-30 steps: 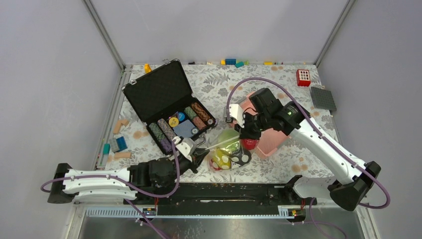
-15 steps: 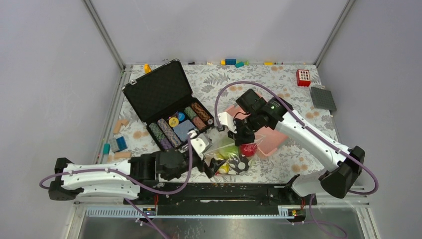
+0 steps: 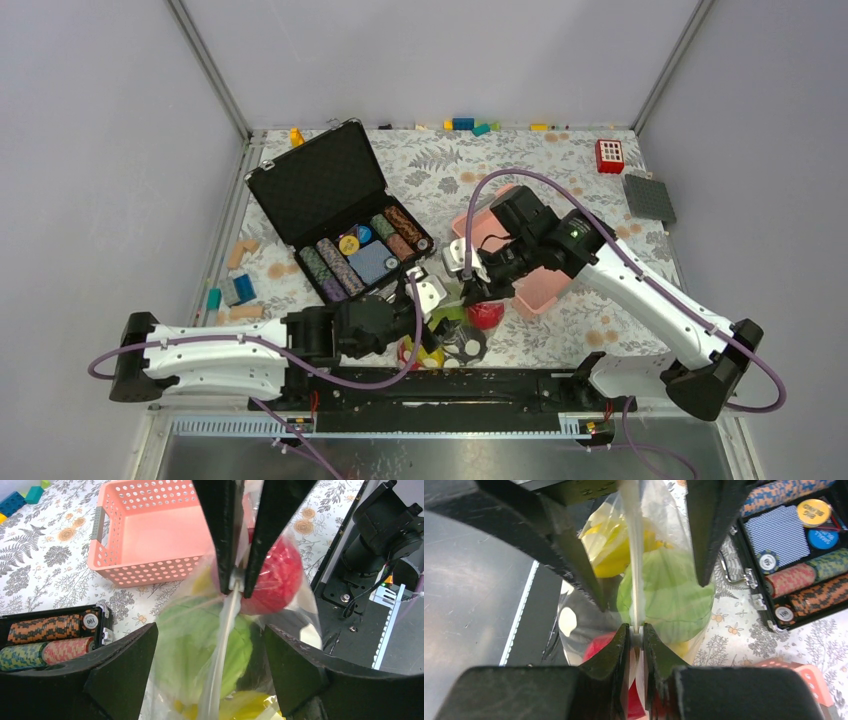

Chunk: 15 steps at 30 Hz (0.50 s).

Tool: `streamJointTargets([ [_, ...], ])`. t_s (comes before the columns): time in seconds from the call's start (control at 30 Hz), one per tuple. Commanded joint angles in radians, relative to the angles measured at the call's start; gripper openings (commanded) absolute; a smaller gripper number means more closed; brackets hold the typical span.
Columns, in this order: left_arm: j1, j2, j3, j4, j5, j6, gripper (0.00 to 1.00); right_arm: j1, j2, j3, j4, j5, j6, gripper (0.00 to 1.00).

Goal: Place the food in the zip-top bag and seal the zipper
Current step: Zip the zipper food storage bag at the center of the board.

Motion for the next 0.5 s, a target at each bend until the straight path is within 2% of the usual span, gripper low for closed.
streamJointTargets([
  [0.0, 0.024, -0.019, -0.007, 0.061, 0.034, 0.01, 0.76, 0.015, 0.016, 0.055, -0.09, -0.106, -0.121, 0.0],
  [0.23, 0.03, 0.018, 0.007, 0.073, 0.079, 0.039, 0.65, 0.025, 0.051, 0.069, -0.057, -0.075, -0.093, 0.0],
  [0.33, 0.031, 0.046, 0.028, 0.05, 0.094, 0.047, 0.56, 0.025, 0.055, 0.065, -0.011, -0.059, -0.059, 0.0],
  [0.4, 0.031, 0.066, 0.04, 0.039, 0.084, 0.071, 0.48, 0.025, 0.054, 0.067, -0.001, -0.056, -0.054, 0.0],
  [0.47, 0.032, 0.082, 0.043, 0.04, 0.081, 0.08, 0.3, 0.025, 0.052, 0.068, -0.003, -0.059, -0.053, 0.0],
])
